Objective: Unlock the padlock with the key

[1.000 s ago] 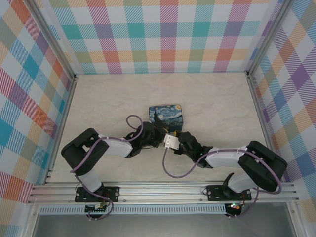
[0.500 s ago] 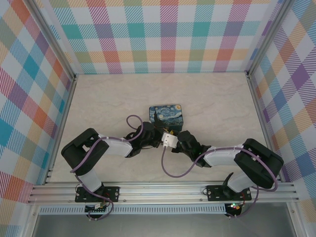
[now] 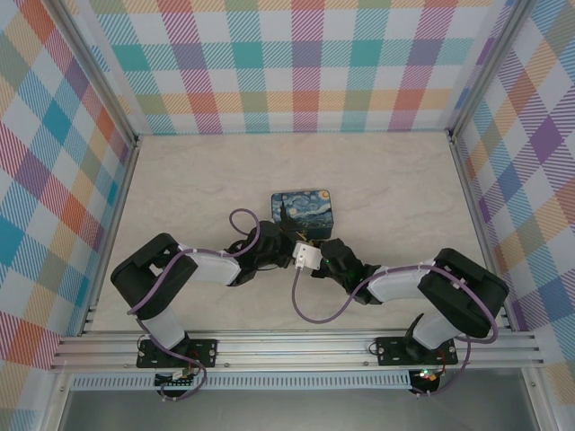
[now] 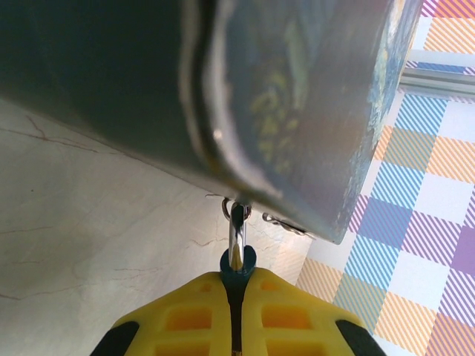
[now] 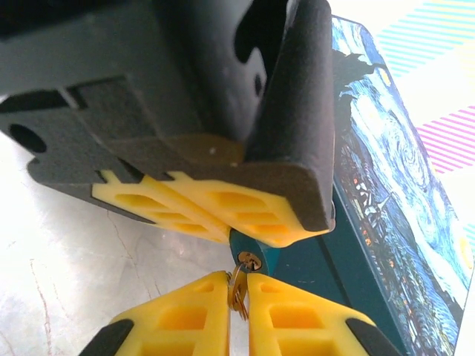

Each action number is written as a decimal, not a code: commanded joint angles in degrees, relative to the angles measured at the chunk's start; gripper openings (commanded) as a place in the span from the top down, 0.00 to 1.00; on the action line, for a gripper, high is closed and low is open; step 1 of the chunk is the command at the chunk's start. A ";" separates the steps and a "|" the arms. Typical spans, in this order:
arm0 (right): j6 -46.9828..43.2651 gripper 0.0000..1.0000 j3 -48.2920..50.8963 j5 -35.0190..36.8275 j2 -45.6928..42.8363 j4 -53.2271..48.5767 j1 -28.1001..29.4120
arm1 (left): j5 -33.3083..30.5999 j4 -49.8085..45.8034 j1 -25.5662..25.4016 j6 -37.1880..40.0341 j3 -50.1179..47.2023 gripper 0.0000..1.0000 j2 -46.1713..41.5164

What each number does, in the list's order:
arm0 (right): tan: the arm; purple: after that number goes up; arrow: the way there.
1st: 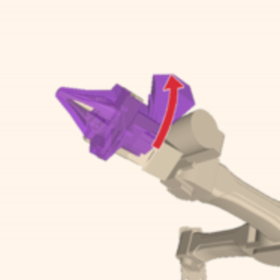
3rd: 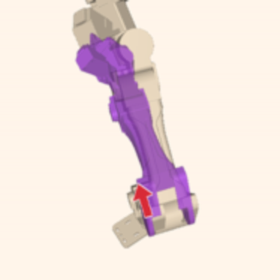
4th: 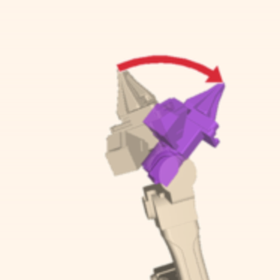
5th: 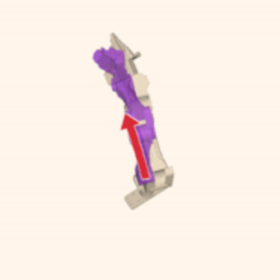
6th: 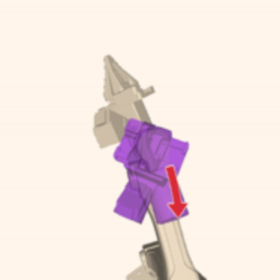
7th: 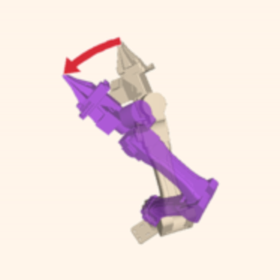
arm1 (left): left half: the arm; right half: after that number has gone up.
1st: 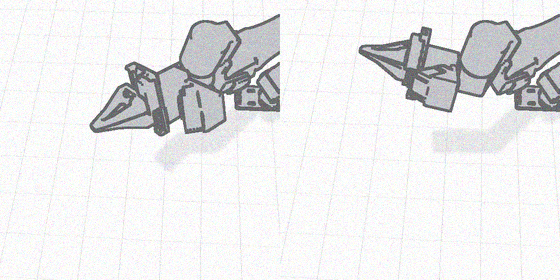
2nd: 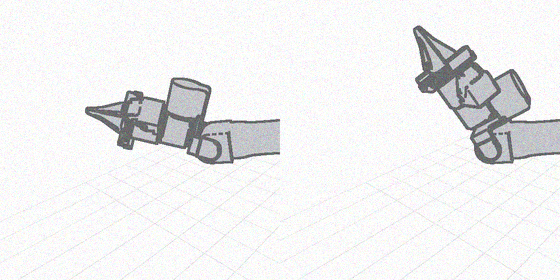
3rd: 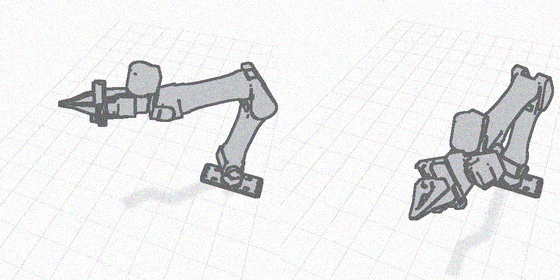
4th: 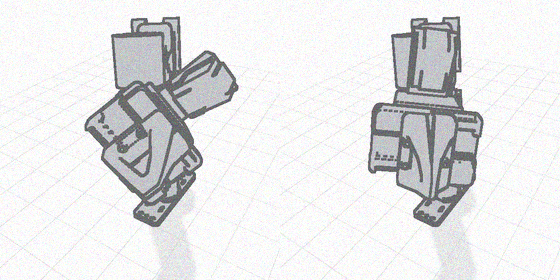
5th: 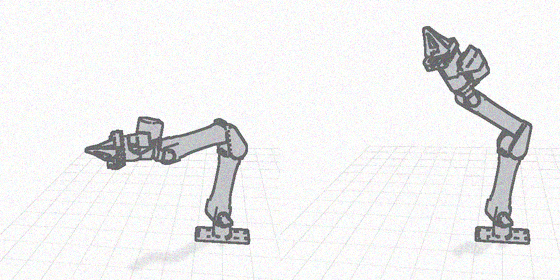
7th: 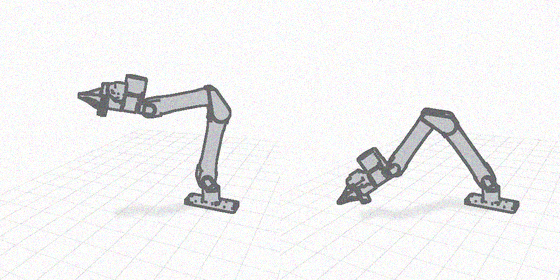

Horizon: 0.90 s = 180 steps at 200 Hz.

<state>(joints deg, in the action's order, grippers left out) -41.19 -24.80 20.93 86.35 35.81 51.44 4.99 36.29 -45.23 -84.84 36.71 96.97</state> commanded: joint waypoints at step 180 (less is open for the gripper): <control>40.32 1.00 -5.26 -4.24 -3.44 -10.70 -0.32 | 1.07 1.77 0.26 -0.13 -0.42 0.88 -2.46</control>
<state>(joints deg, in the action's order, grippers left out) -7.51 -29.34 18.96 81.95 24.16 51.33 5.48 37.47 -44.80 -85.86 36.69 95.39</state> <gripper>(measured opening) 0.058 0.086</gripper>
